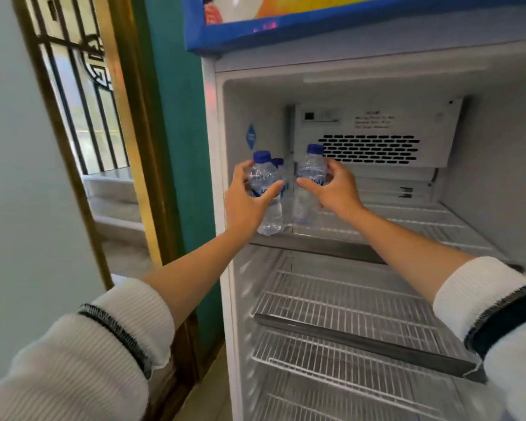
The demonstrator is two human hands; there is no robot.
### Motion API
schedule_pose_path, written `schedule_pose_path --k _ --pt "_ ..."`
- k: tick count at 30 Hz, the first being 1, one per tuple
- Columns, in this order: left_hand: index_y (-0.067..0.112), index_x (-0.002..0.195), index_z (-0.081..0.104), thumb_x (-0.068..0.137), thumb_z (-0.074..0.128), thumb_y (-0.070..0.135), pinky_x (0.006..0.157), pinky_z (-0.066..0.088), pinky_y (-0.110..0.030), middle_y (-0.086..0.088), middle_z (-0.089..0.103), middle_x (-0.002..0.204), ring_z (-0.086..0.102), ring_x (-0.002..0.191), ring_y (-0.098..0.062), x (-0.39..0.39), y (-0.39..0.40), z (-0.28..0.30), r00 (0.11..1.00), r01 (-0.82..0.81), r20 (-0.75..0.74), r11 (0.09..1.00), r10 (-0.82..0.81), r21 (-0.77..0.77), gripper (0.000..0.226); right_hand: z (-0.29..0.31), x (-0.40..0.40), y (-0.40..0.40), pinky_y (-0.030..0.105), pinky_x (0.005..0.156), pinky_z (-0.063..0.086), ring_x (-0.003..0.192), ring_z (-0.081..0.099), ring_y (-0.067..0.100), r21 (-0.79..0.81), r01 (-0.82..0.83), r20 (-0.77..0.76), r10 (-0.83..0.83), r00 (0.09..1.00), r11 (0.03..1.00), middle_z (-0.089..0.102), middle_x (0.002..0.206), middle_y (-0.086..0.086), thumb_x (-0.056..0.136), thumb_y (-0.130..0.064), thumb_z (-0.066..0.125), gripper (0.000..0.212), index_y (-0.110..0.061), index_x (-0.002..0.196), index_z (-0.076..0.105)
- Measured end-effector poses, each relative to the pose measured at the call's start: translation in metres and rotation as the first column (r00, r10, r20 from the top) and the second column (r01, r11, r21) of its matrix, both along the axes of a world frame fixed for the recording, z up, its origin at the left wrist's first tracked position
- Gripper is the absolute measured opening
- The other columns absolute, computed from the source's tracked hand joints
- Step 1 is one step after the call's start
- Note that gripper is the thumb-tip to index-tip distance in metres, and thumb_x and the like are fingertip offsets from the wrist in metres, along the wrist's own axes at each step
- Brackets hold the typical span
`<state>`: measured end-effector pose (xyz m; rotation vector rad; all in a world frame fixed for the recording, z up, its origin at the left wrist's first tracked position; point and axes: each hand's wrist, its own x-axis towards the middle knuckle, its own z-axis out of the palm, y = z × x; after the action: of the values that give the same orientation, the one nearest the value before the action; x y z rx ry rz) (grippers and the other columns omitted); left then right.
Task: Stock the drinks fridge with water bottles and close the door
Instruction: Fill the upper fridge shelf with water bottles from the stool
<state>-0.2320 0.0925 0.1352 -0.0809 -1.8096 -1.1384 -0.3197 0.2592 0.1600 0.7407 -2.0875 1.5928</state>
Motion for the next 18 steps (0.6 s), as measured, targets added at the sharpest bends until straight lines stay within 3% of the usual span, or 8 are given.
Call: schedule_pose_path --k 5,9,12,16,18 --pt "0.027 0.130 0.046 0.076 0.075 0.049 0.088 0.053 -0.021 0.027 0.053 0.108 0.059 0.096 0.004 -0.008 0.006 -0.009 0.999 -0.052 0.012 0.998 0.052 0.027 0.065 -0.014 -0.025 -0.002 0.024 0.045 0.054 0.083 0.063 0.012 0.071 0.018 0.114 -0.026 0.993 0.997 0.062 0.098 -0.007 0.073 -0.030 0.082 0.049 -0.019 0.113 0.056" --pt "0.029 0.130 0.045 0.076 0.073 0.051 0.084 0.047 -0.009 0.028 0.051 0.111 0.056 0.096 0.009 -0.008 0.009 -0.007 0.997 -0.080 0.005 0.997 0.080 0.014 0.065 -0.021 -0.037 -0.015 0.027 0.056 0.057 0.075 0.059 0.006 0.043 0.031 0.170 -0.038 0.985 0.999 0.058 0.089 -0.013 0.073 -0.032 0.082 0.046 -0.021 0.109 0.055" --pt "0.033 0.130 0.044 0.074 0.070 0.060 0.091 0.051 -0.019 0.016 0.055 0.122 0.059 0.106 -0.005 -0.009 0.009 -0.009 0.996 -0.093 -0.012 0.996 0.093 0.004 0.067 -0.022 -0.044 -0.024 0.027 0.055 0.057 0.076 0.057 0.006 0.000 0.030 0.195 -0.029 0.980 1.000 0.061 0.100 -0.006 0.074 -0.034 0.081 0.049 -0.019 0.114 0.057" --pt "0.032 0.131 0.043 0.073 0.067 0.065 0.095 0.053 -0.032 0.008 0.055 0.129 0.058 0.113 -0.012 -0.012 0.009 -0.012 0.995 -0.100 -0.016 0.995 0.100 0.005 0.071 -0.025 -0.051 -0.029 0.039 0.075 0.059 0.087 0.061 0.014 0.035 -0.013 0.173 0.006 0.985 0.999 0.063 0.108 -0.002 0.072 -0.037 0.082 0.059 -0.018 0.121 0.056" --pt "0.032 0.132 0.043 0.072 0.066 0.067 0.094 0.054 -0.032 0.010 0.055 0.128 0.058 0.113 -0.011 -0.011 0.010 -0.012 0.995 -0.095 -0.015 0.995 0.095 0.014 0.073 -0.024 -0.054 -0.026 0.035 0.069 0.059 0.092 0.061 0.016 0.072 -0.055 0.190 0.041 0.981 0.996 0.063 0.114 0.001 0.070 -0.036 0.084 0.068 -0.020 0.127 0.052"
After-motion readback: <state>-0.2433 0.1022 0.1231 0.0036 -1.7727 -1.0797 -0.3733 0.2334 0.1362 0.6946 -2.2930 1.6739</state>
